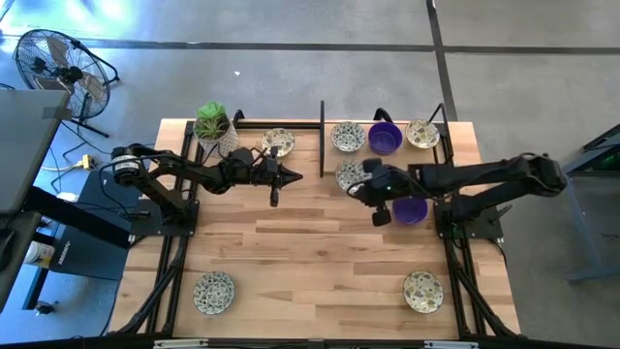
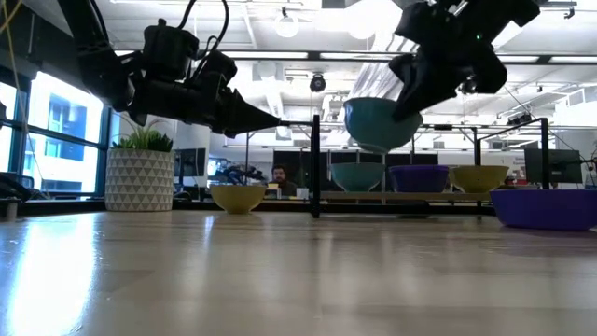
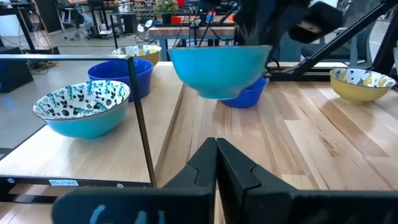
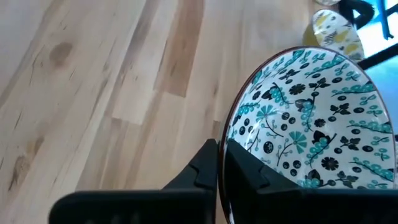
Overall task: Pick & Place Mini bowls
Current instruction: Stack the top light blue bowl on top of the light blue bowl on the shelf
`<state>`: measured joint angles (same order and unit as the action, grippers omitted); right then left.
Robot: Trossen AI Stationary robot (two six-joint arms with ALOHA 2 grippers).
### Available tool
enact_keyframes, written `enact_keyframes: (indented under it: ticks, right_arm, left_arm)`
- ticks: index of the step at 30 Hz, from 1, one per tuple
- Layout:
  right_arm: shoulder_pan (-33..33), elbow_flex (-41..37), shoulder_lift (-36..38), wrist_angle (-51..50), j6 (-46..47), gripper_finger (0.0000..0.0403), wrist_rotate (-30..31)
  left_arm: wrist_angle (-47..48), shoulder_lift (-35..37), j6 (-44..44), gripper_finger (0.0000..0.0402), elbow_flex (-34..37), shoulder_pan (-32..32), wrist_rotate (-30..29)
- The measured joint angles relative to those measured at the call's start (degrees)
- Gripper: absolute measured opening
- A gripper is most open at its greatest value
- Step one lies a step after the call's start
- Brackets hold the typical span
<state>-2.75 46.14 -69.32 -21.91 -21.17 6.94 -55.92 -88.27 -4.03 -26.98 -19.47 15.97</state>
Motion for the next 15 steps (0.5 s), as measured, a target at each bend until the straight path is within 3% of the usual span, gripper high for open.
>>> enact_keyframes:
  ticks: [15]
  right_arm:
    - [-10.9,11.5,-0.4,-10.6,-1.9,0.0012,-1.0]
  left_arm:
    - [0.4,0.0,0.0,0.0,0.0,0.0,0.0]
